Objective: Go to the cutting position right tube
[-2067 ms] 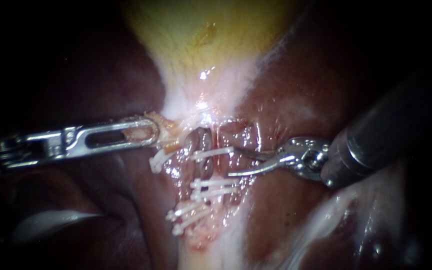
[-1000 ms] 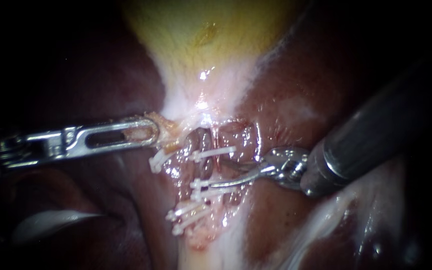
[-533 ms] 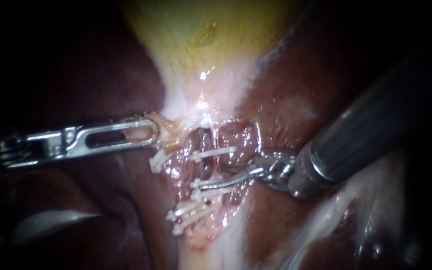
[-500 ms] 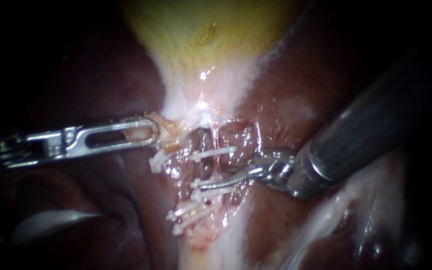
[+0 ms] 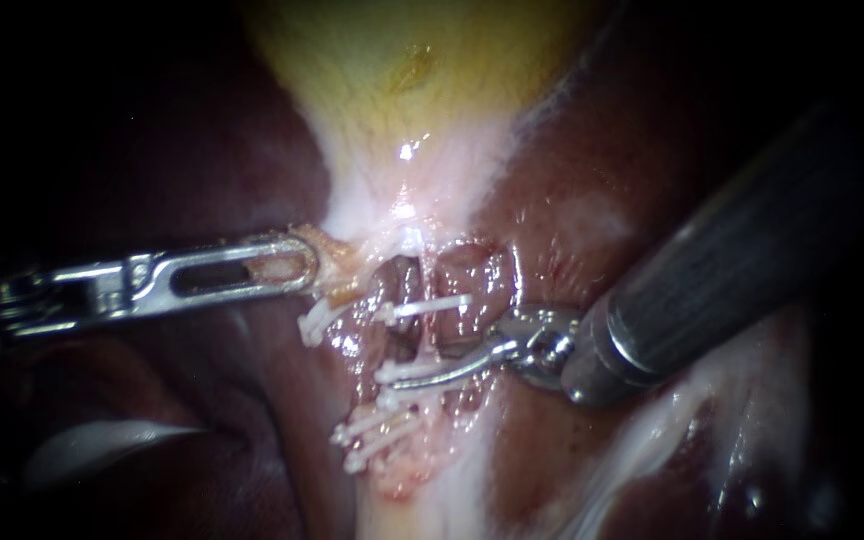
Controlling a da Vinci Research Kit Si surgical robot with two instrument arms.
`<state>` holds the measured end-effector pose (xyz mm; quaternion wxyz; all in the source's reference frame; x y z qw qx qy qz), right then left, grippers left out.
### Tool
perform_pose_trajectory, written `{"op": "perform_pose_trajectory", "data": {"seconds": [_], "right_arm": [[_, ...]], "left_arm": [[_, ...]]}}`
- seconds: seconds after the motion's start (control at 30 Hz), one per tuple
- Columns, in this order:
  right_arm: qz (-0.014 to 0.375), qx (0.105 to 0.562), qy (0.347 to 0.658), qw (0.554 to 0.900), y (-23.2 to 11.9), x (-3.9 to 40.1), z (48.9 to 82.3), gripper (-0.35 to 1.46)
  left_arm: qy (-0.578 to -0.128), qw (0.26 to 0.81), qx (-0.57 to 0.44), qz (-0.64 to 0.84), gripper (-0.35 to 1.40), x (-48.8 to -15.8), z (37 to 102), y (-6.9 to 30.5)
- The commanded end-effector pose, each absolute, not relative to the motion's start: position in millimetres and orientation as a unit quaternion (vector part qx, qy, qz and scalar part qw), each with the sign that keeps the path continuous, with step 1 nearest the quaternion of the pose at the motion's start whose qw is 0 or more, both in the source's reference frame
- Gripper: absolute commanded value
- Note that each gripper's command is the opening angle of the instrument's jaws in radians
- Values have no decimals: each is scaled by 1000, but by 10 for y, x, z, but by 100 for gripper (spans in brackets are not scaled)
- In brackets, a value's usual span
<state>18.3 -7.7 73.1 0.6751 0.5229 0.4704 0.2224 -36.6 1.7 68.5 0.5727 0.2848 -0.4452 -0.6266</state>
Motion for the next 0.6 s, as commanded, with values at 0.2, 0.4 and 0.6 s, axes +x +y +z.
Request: {"op": "perform_pose_trajectory", "data": {"seconds": [0.2, 0.4, 0.6], "right_arm": [[224, 527, 482, 663, -72, 185, 728, 145], [226, 527, 490, 656, -71, 192, 728, 145], [229, 528, 501, 646, -70, 202, 728, 145]], "left_arm": [[-445, 573, 285, -627, -35, -367, 685, 17], [-445, 573, 285, -627, -35, -367, 685, 17], [-445, 573, 284, -627, -35, -368, 686, 17]]}}
